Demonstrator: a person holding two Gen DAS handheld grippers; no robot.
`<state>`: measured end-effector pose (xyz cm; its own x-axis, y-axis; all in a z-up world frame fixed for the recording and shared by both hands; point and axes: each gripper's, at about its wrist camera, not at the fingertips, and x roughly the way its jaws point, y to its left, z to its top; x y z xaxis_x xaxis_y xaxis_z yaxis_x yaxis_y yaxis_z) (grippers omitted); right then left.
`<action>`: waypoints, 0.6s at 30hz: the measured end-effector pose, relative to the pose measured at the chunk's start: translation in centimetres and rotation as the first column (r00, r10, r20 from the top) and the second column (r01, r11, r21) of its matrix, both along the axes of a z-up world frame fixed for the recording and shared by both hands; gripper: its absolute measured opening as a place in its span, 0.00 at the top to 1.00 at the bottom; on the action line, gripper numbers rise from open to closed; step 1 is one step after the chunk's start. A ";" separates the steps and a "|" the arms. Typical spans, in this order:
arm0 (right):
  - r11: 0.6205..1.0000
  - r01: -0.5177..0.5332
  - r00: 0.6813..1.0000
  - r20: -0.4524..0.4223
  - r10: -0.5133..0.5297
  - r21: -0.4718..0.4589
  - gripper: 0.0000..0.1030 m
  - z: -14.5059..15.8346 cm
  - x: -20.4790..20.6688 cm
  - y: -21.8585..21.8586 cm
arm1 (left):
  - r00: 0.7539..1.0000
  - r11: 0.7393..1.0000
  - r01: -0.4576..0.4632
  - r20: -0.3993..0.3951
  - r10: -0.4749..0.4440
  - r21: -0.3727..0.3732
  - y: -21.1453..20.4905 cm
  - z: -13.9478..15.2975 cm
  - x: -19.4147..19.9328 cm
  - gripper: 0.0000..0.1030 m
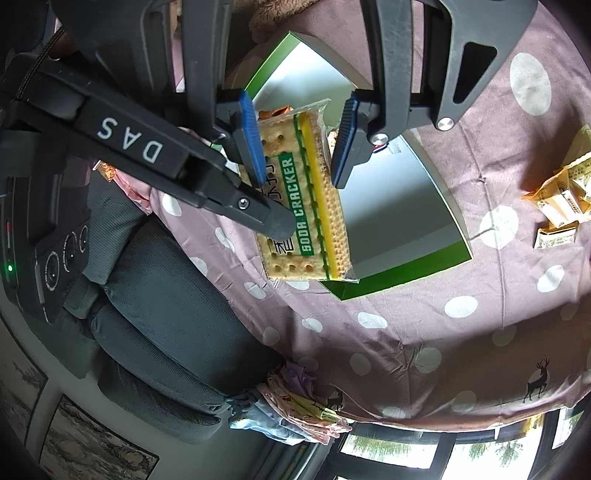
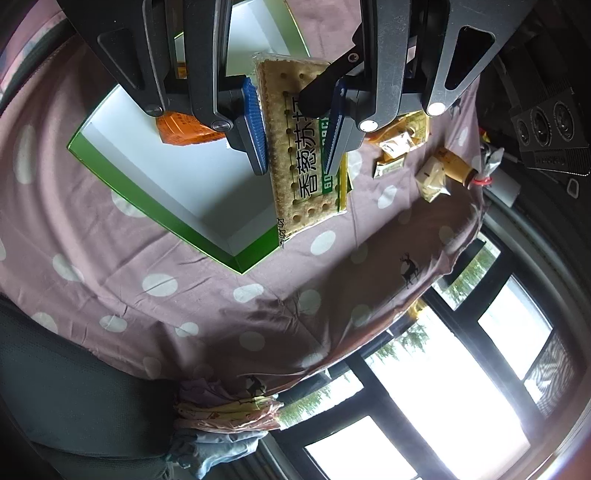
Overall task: Organize snacks
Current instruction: 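Lift and carry the soda cracker pack with the right tool over the box, then lower the cracker pack into the box and open the right tool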
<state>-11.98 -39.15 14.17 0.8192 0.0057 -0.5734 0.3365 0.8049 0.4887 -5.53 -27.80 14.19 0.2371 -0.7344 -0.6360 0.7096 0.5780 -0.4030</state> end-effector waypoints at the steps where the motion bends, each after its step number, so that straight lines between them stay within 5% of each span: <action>1: 1.000 0.004 1.000 -0.007 -0.004 0.001 0.67 -0.1 0.0 -0.1 | 1.000 1.000 0.003 -0.011 -0.003 0.001 -0.2 -0.2 0.1 0.66; 18: 0.999 0.046 0.994 -0.098 -0.043 0.019 0.67 -2.1 0.9 -1.6 | 0.989 1.000 0.029 -0.147 -0.028 0.008 -1.9 -2.7 1.5 0.66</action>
